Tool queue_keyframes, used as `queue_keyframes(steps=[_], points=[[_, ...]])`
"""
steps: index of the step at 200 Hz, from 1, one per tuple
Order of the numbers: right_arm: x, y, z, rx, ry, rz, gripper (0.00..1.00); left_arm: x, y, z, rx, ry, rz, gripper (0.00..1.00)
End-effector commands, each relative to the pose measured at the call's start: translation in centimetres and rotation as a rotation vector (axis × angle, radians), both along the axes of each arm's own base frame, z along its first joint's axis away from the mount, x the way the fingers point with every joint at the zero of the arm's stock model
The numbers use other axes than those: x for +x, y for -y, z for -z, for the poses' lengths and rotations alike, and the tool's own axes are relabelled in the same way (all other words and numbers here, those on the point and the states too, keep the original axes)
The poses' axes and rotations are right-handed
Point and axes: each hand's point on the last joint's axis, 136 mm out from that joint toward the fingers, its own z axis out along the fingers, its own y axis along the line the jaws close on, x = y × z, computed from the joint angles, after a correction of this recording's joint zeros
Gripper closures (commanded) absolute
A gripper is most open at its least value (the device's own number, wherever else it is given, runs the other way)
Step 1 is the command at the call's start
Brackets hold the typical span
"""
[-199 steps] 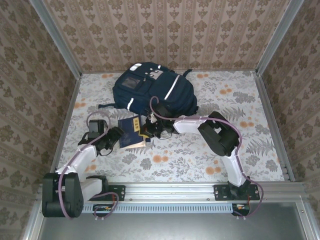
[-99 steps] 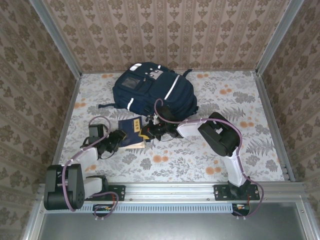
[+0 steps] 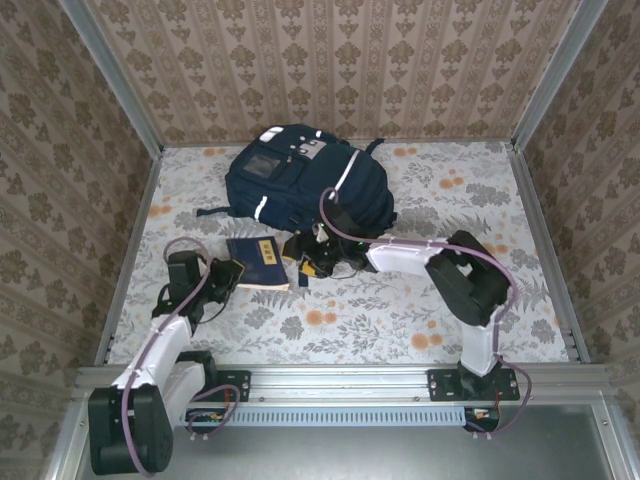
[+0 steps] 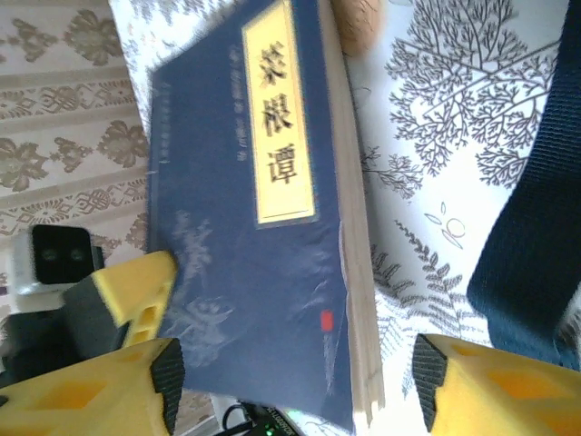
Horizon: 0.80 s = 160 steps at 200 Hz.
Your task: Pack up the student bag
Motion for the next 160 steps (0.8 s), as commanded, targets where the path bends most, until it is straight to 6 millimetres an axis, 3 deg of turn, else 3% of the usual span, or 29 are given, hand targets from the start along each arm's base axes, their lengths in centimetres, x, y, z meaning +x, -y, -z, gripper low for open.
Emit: queue_keyframes(steps=[1,31,70,123,160], points=[[-0.6,2.6,-0.3,-0.103,-0.027,0.1,0.26,-0.6,-0.8,0.6,-0.063,-0.055,-0.111,1.0],[-2.7,1.6,0.5,-0.057,-0.219,0.196,0.25,-0.2,-1.1,-0.5,-0.127,-0.02,-0.204,1.0],[-4.1,-1.1,-1.2,0.043,-0.256,0.249,0.18,0.5,0.4,-2.6,-0.167,0.017,-0.198,1.0],[-3.1,-2.8,-3.1,0.144,-0.23,0.324,0.17,0.7,2.2,-7.4,-0.169,0.116,-0.185,1.0],[-2.5,-3.0,-4.1,0.186,-0.216,0.364,0.17,0.5,1.8,-11.2,-0.15,0.213,-0.225,1.0]])
